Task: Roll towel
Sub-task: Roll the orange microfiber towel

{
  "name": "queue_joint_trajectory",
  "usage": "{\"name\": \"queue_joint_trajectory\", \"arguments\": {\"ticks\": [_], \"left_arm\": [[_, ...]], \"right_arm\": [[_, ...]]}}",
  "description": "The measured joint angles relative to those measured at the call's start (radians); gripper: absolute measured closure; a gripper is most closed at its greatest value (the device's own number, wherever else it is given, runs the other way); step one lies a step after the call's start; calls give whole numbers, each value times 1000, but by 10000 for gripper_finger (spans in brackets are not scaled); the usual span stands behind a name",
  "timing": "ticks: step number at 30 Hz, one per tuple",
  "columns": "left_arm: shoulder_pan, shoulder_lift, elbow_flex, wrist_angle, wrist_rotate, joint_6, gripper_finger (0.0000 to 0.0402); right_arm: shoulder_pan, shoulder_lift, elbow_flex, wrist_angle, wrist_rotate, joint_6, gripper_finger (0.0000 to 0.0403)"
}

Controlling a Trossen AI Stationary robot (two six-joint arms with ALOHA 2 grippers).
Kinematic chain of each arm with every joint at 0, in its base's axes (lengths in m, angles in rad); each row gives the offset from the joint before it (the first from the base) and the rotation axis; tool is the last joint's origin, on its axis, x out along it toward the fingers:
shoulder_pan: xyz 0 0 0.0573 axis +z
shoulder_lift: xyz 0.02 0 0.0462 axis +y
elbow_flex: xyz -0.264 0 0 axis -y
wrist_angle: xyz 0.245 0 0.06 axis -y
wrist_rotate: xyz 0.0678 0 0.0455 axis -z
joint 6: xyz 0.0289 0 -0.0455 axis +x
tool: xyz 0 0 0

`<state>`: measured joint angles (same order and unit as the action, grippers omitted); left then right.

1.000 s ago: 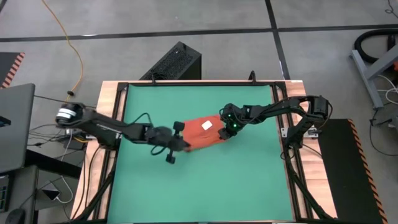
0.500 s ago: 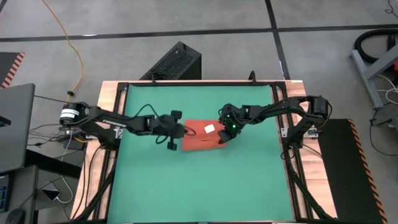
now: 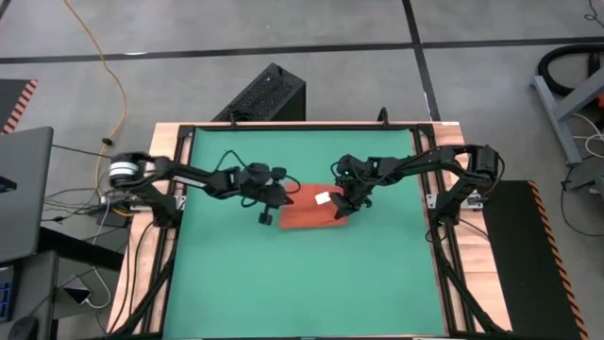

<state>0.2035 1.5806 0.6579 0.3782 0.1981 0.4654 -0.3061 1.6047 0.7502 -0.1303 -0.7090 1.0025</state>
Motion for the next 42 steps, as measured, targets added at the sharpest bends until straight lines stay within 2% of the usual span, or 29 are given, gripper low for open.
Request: {"name": "queue_joint_trajectory", "arguments": {"ticks": [5,8,14,23,28,38,42], "left_arm": [[0,163,18,114,15,38,401],[0,202,44,143,1,58,401],[19,206,55,90,-60,69,401],[67,295,59,48,55,18,401],[67,299,60,32,59,-12,401],[52,298,59,3,50,-126,401],[41,298,58,2,48,-156,401]], "right_arm": [[-10,0,0,-1,-11,36,370],[-22,0,0,-10,-45,59,371],[-52,0,0,-29,-72,63,371],[-55,0,0,-90,-65,66,371],[-56,-3,0,-101,-19,69,371],[-77,1,0,-213,-23,86,371],[-108,-2,0,-205,-24,98,371]]}}
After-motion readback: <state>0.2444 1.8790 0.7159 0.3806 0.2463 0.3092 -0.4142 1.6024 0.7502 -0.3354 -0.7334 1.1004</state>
